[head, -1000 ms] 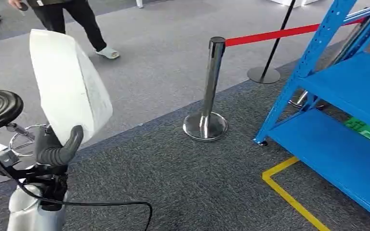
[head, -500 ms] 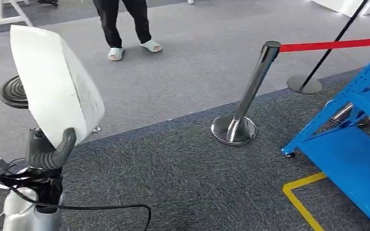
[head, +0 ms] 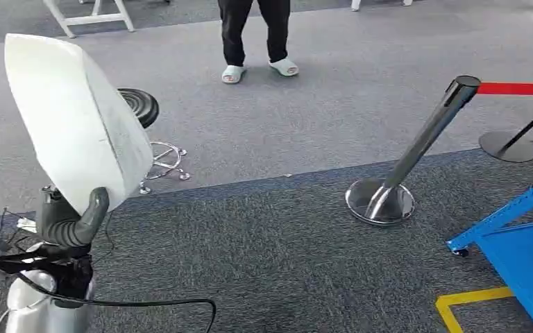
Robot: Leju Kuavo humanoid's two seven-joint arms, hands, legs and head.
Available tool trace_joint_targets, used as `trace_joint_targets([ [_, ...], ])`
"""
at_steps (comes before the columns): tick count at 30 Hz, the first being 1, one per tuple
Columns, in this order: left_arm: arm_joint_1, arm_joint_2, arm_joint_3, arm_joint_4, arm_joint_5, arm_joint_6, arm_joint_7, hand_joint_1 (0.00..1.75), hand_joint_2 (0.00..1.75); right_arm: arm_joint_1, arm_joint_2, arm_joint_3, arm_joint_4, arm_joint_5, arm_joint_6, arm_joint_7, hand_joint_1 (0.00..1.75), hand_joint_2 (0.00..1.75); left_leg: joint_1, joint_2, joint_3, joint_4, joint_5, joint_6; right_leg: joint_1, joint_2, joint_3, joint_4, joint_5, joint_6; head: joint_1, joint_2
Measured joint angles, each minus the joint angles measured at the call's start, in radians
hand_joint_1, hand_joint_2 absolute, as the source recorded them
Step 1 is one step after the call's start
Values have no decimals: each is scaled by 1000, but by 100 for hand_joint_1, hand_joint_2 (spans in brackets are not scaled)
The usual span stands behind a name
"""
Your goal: Take the parts from the cabinet and place them on the table.
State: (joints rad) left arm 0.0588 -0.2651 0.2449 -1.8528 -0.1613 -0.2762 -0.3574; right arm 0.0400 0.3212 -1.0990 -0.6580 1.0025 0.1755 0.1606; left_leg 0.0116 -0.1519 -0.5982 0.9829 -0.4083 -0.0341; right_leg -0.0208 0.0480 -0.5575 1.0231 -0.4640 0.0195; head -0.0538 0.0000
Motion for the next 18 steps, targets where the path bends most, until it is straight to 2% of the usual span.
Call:
trace_joint_targets([
  [1,-2,0,0,-1,-1,2,0,175,175,-1,0,0,0,0,0,-2,0,0,-10,64,-11,25,-19,-3,2,-10,3,-3,-1,-7,-6,0],
  [2,-6,0,0,-1,-15,16,-4,175,175,-1,0,-1,0,0,0,-2,0,0,-11,104,-42,85,-56,-7,4,-25,3,-3,-1,-11,-14,0],
  [3,-8,0,0,-1,-34,33,-14,175,175,-1,0,-3,0,0,0,-2,0,0,-10,127,-88,176,-100,-10,7,-42,2,-3,-2,-14,-14,0],
  [4,-7,-1,-1,-2,-48,46,-23,175,175,-1,0,-5,3,0,-2,-2,0,0,-9,136,-128,255,-131,-11,9,-60,2,-3,-3,-16,-14,0],
  [5,-7,-1,0,-2,-62,64,-28,175,175,-1,0,-6,5,-2,-8,-2,0,0,-8,138,-155,308,-144,-12,10,-78,2,-2,-5,-17,-15,0],
  [6,-7,-1,0,-2,-74,78,-35,175,175,-2,0,-6,7,-3,-13,-2,0,0,-8,139,-156,309,-131,-12,10,-93,3,-2,-6,-17,-14,0],
  [7,-8,-2,1,-3,-89,98,-47,175,175,-3,0,-6,12,-5,-19,-2,0,0,-8,140,-135,268,-98,-10,11,-109,4,-2,-7,-17,-15,0],
  [8,-9,-3,2,-7,-97,110,-56,175,175,-5,0,-6,16,-7,-22,-2,0,0,-8,145,-99,202,-61,-8,11,-120,6,-2,-9,-15,-14,0],
  [9,-12,-5,2,-11,-100,111,-56,175,175,-6,0,-6,20,-9,-25,-2,0,0,-11,168,-47,109,-19,-4,11,-133,11,-2,-11,-11,-15,0],
  [10,-16,-5,2,-13,-95,100,-56,175,175,-6,0,-6,23,-11,-29,-3,0,0,-16,237,-2,40,-1,3,15,-143,16,-2,-14,-6,-15,0],
  [11,-22,-6,1,-14,-85,83,-56,175,175,-6,0,-6,24,-13,-30,-3,0,0,-23,252,13,-3,-11,3,24,-153,14,7,-24,1,-17,0],
  [12,-21,-6,1,-14,-76,69,-58,175,175,-6,-1,-6,24,-13,-31,-3,0,0,-23,235,9,6,-9,11,24,-165,17,0,-23,6,-10,0],
  [13,-18,-5,2,-14,-69,59,-63,175,175,-7,-1,-6,24,-13,-30,-3,0,0,-24,225,6,5,-11,14,23,-176,21,-3,-24,10,-12,0],
  [14,-13,-4,3,-14,-68,53,-70,175,175,-7,-1,-6,24,-13,-29,-5,0,0,-27,207,4,5,-11,19,21,-193,27,-7,-25,14,-10,0],
  [15,-10,-4,3,-15,-66,46,-78,175,175,-8,-1,-5,24,-13,-26,-8,0,0,-20,190,10,-4,-5,29,19,-195,28,-5,-32,24,-13,0],
  [16,-9,-3,3,-16,-61,44,-84,175,175,-8,-1,-5,24,-13,-22,-10,0,0,-16,179,11,-5,-3,32,15,-129,22,16,-48,29,-6,0],
  [17,-12,-4,2,-16,-59,42,-88,175,175,-7,-1,-5,25,-13,-23,-11,0,0,-14,167,11,-5,-3,38,14,-82,-4,75,-83,29,-3,0],
  [18,-11,-5,1,-16,-60,39,-89,175,175,-6,-2,-6,25,-13,-23,-10,0,0,-14,153,11,-5,-3,40,14,-62,-42,155,-120,30,2,0],
])
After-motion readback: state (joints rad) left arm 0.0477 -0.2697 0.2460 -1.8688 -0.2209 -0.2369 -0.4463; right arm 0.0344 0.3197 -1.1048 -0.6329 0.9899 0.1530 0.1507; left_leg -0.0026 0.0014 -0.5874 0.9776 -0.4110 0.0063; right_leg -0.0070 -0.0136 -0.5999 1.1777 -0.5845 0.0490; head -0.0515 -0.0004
